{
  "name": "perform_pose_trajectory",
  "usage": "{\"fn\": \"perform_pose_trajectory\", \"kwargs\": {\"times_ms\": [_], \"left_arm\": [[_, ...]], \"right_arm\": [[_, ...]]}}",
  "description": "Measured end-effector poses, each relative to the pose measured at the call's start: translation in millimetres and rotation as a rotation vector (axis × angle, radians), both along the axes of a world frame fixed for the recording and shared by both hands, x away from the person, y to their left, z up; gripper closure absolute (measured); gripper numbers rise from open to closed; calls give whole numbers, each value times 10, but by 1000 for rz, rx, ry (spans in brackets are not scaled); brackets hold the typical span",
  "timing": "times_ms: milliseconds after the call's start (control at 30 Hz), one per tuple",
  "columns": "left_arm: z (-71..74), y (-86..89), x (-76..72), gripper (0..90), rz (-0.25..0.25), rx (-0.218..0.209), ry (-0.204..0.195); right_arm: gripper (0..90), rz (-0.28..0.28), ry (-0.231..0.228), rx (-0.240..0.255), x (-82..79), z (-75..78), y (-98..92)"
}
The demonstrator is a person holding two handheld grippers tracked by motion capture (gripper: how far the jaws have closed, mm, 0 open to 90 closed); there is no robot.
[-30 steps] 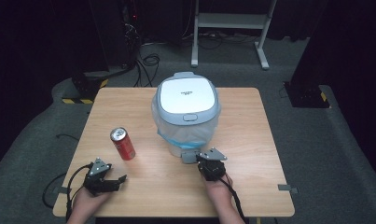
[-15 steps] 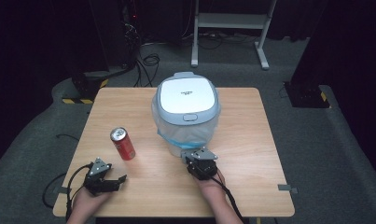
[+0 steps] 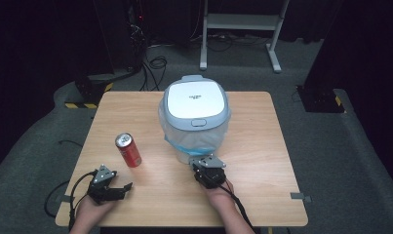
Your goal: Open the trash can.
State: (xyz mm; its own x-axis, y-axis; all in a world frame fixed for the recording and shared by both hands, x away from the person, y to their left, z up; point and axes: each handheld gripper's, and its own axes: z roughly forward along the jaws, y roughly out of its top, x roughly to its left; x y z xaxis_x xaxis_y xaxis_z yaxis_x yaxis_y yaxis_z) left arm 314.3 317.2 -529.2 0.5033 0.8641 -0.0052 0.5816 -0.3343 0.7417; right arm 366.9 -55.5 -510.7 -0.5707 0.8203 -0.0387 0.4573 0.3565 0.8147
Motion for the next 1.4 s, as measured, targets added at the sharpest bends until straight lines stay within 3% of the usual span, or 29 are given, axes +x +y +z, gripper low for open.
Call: {"fn": "perform_pose_trajectory", "kwargs": {"times_ms": [467, 733, 900, 1033, 1167, 1400], "left_arm": [[0, 0, 1, 175, -1, 0, 0], [0, 0, 1, 175, -1, 0, 0], [0, 0, 1, 175, -1, -1, 0], [0, 2, 1, 175, -1, -1, 0], [0, 0, 1, 175, -1, 0, 0], [0, 1, 1, 174, -2, 2, 0]], "right_arm": [[587, -1, -14, 10, -3, -32, 1], [587, 10, 3, 3, 21, -35, -6], [587, 7, 33, -14, 41, -41, 9], [587, 7, 63, -64, 73, -52, 46], [589, 7, 105, -30, 113, -51, 18], [588, 9, 100, -35, 110, -53, 17]]}}
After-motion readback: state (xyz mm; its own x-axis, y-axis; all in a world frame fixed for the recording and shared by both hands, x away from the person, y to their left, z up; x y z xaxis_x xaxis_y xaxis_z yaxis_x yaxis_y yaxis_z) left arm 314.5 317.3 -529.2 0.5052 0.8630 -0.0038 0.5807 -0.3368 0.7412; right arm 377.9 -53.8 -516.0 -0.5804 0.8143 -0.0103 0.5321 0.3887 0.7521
